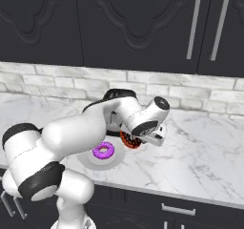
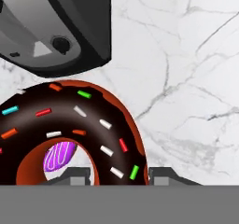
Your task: Place the pastries on the plates.
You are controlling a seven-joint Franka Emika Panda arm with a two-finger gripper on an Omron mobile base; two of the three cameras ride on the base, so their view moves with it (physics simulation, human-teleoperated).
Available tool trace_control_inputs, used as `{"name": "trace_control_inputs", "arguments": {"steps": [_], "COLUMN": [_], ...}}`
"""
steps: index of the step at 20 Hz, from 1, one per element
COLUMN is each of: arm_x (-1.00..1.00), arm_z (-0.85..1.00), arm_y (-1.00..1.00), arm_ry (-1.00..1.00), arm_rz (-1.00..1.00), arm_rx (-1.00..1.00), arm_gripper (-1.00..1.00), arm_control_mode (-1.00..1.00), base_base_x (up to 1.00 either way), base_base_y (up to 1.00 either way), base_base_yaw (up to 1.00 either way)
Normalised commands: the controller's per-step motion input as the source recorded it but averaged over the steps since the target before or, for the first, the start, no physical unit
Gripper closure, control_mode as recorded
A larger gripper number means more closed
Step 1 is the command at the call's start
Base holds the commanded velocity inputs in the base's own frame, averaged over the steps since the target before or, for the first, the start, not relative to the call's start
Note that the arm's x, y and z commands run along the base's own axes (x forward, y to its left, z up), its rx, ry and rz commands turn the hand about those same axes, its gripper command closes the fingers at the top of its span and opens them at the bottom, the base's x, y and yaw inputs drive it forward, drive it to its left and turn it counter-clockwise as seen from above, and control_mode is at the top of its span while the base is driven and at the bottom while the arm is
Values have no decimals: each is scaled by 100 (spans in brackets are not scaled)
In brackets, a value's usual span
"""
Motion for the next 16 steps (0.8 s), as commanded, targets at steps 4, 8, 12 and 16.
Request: {"name": "trace_control_inputs", "arguments": {"steps": [4, 8, 12, 16], "arm_x": [0, 4, 4, 9], "arm_z": [17, 0, 0, 0], "arm_y": [100, 98, 79, 82], "arm_ry": [7, 21, 21, 8], "arm_rz": [-12, -26, -35, -18], "arm_rx": [0, 0, 0, 0], "arm_gripper": [100, 100, 100, 100], "arm_control_mode": [-100, -100, -100, -100], "base_base_x": [0, 0, 0, 0], "base_base_y": [0, 0, 0, 0], "base_base_yaw": [0, 0, 0, 0]}}
